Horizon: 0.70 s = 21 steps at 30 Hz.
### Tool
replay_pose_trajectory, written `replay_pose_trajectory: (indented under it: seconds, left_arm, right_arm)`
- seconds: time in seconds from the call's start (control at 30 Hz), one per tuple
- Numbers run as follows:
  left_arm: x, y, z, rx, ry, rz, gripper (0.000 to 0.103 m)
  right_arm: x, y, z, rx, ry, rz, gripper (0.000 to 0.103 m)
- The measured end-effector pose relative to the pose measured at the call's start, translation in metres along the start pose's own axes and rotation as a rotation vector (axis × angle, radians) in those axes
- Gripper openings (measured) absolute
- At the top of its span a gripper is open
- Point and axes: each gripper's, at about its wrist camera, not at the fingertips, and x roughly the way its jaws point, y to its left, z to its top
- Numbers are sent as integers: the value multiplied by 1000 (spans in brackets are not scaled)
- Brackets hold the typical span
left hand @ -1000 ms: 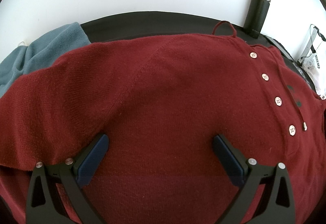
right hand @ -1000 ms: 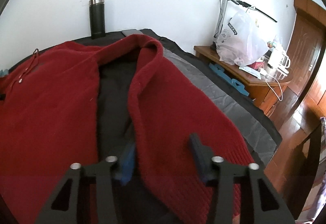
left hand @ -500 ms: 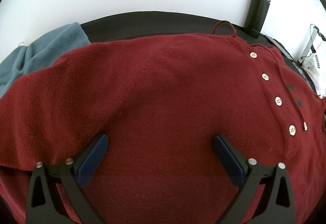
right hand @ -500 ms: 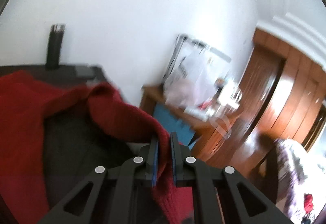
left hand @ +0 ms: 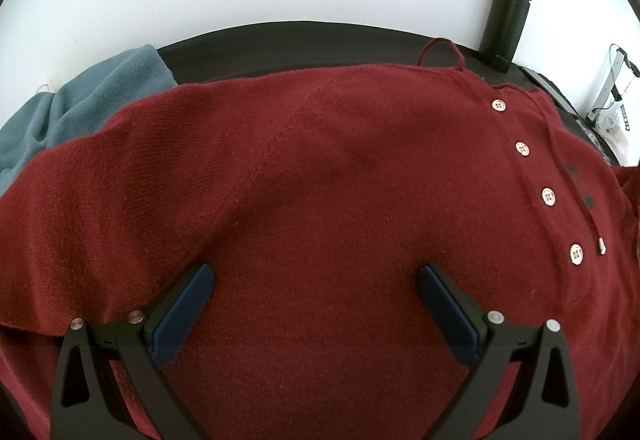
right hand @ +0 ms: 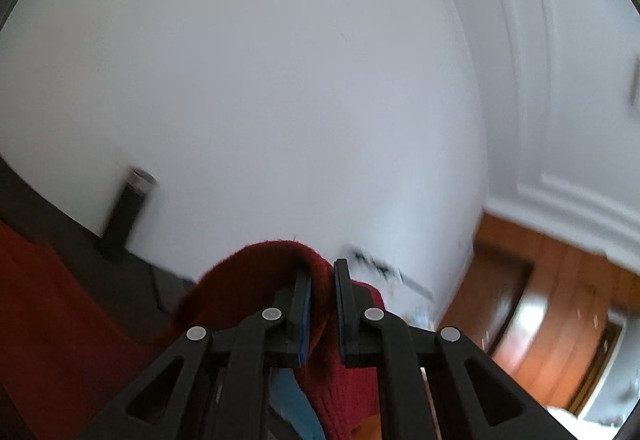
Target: Fold clothes
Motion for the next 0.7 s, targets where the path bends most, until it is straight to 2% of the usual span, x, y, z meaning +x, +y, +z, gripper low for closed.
replay_pose_trajectory:
  seconds: [0.1,0.23,0.4,0.47,0.5,0.53,0.6,0.7]
  left_arm:
    - [0,0,0,0,0,1,103]
    - [0,-1,0,-1,0,2,103]
    - [0,-1,0,0,1,2,103]
    - [1,-1,1,0,1,3,103]
    - [1,-1,1,0,1,3,103]
    - [1,-1,1,0,1,3,103]
    - [1,-1,1,0,1,3,103]
    - [1,-1,1,0,2,3,103]
  right_arm:
    - [-13,39,22,-48,-94,61,11]
    - [-32,86,40,-82,-166,193,12]
    - [-55,128,41,-177,-200,410,23]
    - [-62,141,37,-217,-210,488,55]
    - [-66,147,35,-236,-215,528,82]
    - [-70,151,33,-253,-219,559,85]
    - [-80,152,28,-267,-223,601,85]
    - [-80,132,27,-162,-185,636,85]
